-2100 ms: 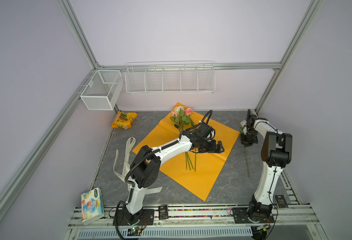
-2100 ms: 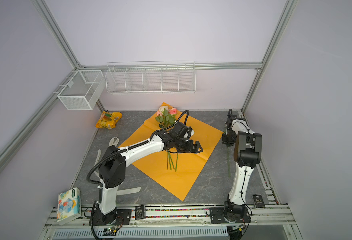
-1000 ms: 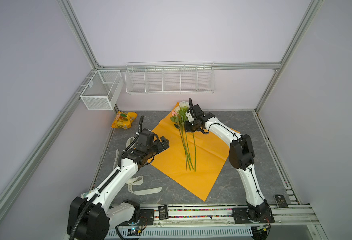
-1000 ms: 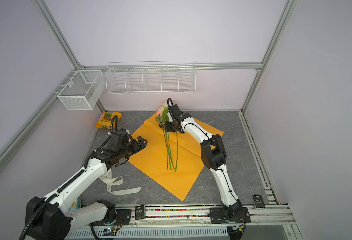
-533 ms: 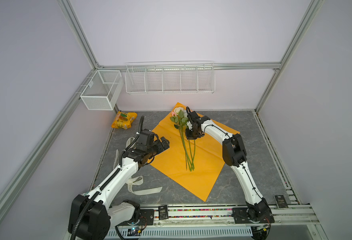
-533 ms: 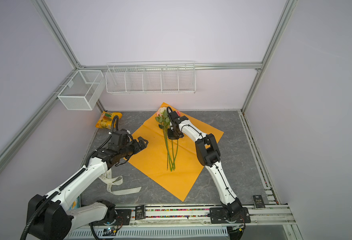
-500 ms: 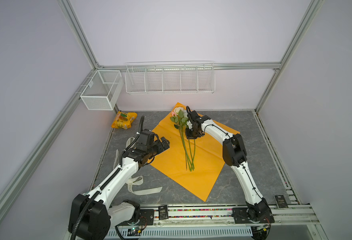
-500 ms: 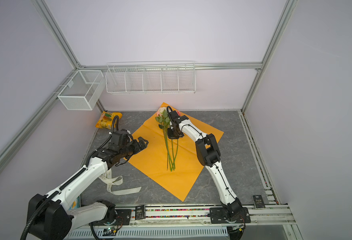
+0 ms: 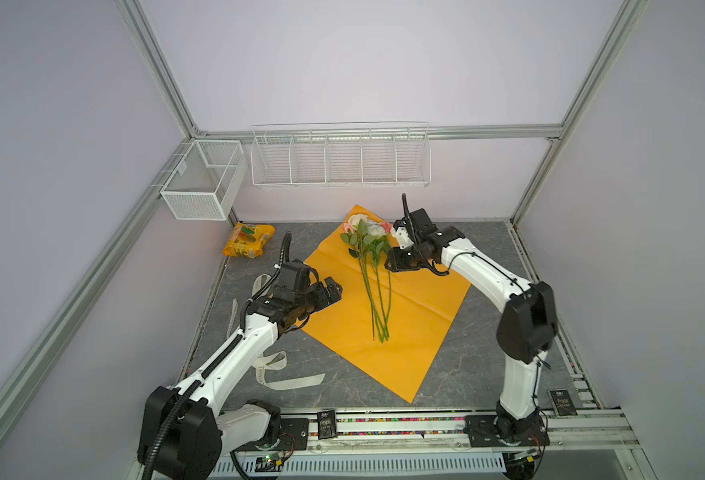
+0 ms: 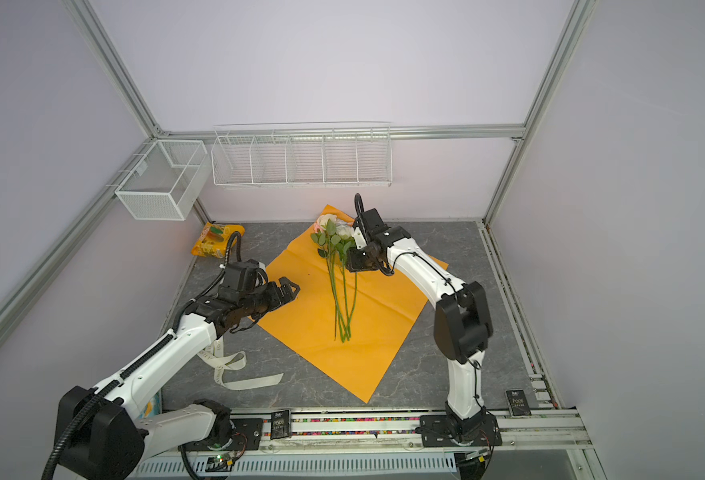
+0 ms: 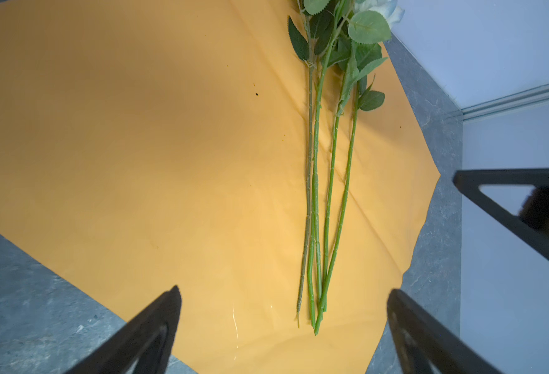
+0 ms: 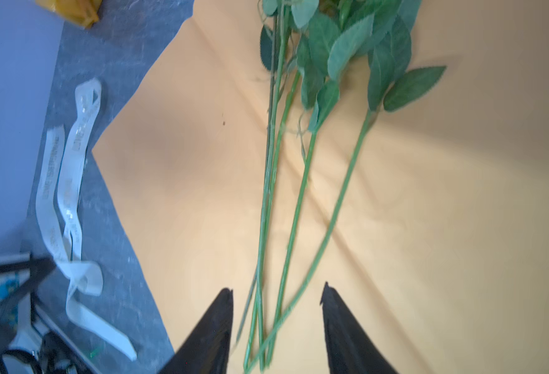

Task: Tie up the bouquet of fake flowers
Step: 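Open the right gripper and swing it down to the sheet corner nearest the robot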

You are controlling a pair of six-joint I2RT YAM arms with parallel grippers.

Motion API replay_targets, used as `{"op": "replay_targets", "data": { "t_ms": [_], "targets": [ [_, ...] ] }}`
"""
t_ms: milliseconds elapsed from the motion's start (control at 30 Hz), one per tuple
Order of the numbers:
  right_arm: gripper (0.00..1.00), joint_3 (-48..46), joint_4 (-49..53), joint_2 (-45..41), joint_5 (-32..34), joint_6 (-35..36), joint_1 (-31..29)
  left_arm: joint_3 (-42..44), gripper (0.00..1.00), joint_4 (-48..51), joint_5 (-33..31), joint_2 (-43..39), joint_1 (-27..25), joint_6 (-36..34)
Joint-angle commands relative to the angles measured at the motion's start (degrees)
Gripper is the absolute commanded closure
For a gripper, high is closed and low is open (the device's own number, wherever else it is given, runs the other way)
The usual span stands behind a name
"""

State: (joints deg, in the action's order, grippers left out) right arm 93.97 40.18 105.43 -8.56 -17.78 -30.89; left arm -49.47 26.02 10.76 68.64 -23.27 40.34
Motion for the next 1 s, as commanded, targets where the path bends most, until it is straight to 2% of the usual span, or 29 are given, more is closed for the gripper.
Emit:
{"op": "replay_targets", "data": {
  "t_ms": [0,67,133,200,367,533,633,733,967],
  "targets": [
    [0.51,-16.5,-6.1,-13.2,3.5,-1.2,-0.6,1.2,0.00,0.9,7.4,-0.3,0.2,-3.4],
    [0.50,-24.3,-4.8,-19.3,2.8,-5.5,-0.5,2.0,0.00,0.7,11.4,-0.2,0.0,-4.4],
    [0.50,-31.7,-4.7,-24.7,-2.1,-8.7,-1.5,3.1,0.00,0.3,13.8,-0.3,-0.7,-5.3],
    [0.50,-37.9,-3.4,-29.4,-2.6,-13.5,-4.6,3.9,0.01,0.3,14.8,-0.3,-2.0,-5.7],
    [0.50,-51.5,-4.6,-39.6,1.0,-30.0,-16.9,5.6,0.06,-0.7,14.4,1.5,-7.1,-4.3],
    [0.47,-62.5,-13.8,-46.2,3.5,-46.6,-27.8,9.0,0.08,-4.1,13.8,1.7,-8.3,-0.9],
    [0.44,-64.5,-15.6,-45.6,4.1,-51.5,-31.5,9.8,0.08,-4.0,13.3,0.8,-8.3,-0.7],
    [0.41,-64.1,-16.0,-43.0,4.8,-53.4,-34.2,10.2,0.08,-3.8,13.4,0.5,-8.3,-0.9],
    [0.42,-63.1,-19.8,-33.5,4.7,-54.4,-35.5,10.8,0.09,-5.6,14.7,2.8,-8.4,-0.7]
  ]
}}
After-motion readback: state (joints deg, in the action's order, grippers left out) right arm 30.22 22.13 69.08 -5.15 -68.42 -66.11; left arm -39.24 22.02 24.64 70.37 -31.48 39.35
